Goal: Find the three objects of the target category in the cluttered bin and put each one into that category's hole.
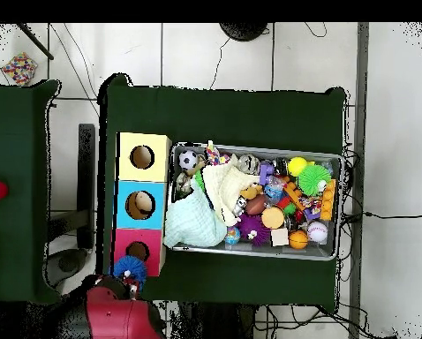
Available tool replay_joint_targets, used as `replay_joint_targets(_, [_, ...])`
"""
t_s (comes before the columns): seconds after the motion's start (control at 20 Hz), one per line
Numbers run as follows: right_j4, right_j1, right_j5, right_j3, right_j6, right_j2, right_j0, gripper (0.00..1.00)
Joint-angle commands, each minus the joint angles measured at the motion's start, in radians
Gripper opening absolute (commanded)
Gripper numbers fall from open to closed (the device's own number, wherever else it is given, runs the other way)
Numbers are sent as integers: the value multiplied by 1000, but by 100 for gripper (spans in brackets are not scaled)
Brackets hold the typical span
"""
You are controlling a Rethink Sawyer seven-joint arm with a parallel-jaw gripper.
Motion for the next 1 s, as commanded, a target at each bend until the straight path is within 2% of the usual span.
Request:
replay_joint_targets(0.05, [14, 90, -62, 24, 181, 96, -41, 0])
replay_joint_targets(0.25, [7, 79, -3, -30, 181, 45, -12, 0])
replay_joint_targets(0.55, [-2, 31, 162, -120, 194, -35, 38, 0])
replay_joint_targets(0.65, [-3, -6, 245, -156, 215, -70, 59, 0])
replay_joint_targets(0.9, [-64, -127, 604, -316, 234, -178, 110, 0])
replay_joint_targets(1.0, [-77, -161, 657, -359, 239, -207, 124, 0])
